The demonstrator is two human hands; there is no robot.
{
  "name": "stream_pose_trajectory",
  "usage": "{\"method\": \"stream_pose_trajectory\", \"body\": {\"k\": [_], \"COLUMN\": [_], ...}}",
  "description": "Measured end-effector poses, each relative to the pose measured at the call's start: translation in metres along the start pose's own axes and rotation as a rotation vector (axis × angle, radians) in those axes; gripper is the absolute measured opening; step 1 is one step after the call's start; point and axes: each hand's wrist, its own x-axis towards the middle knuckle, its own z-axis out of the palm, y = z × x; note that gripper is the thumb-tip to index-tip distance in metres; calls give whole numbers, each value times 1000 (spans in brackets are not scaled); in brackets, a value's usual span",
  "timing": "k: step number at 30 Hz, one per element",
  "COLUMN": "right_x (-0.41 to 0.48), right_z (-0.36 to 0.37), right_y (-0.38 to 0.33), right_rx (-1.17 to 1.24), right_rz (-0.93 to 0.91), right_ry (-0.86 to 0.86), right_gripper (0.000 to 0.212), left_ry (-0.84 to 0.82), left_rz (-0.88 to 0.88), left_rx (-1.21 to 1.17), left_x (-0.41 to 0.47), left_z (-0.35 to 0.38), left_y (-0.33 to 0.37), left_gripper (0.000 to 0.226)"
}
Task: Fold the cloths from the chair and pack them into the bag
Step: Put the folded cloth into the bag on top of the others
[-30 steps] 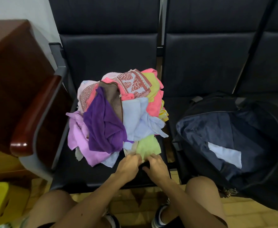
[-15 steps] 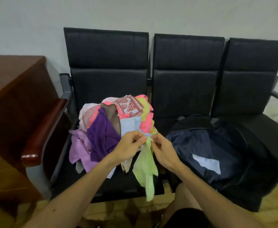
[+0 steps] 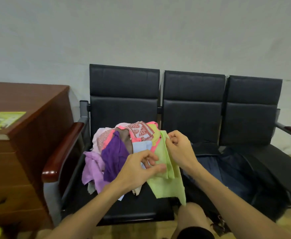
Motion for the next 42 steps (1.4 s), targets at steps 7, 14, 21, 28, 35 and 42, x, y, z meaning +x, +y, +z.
{"method": "stream_pose_trajectory", "body": {"k": [7,14,21,28,35,42], "right_x": [-9,-15,-24,-33,-17,-1], "right_z": [0,8,18,20,16,-20], "right_y": [-11,-3,3,14,35,51], "right_rx": [85,157,222,256,109,-6], "right_rz": [58,165,197,188,197,152], "right_ry": [2,-10,-10,-299,-351,-206], "right_gripper": [20,22,27,34,20,21], "left_ry": [85,114,192,30,-37,-16], "left_rz": [39,12,-21,-101,-187,-138], "left_rx": [188,160,129,-17,-43,155], "left_x": [-7,-1,9,22,38,48], "left_z": [6,15,19,-1,-11,-41], "left_y": [12,17,11,-13,-20,-52], "left_gripper": [43,26,3,28,34,24]}}
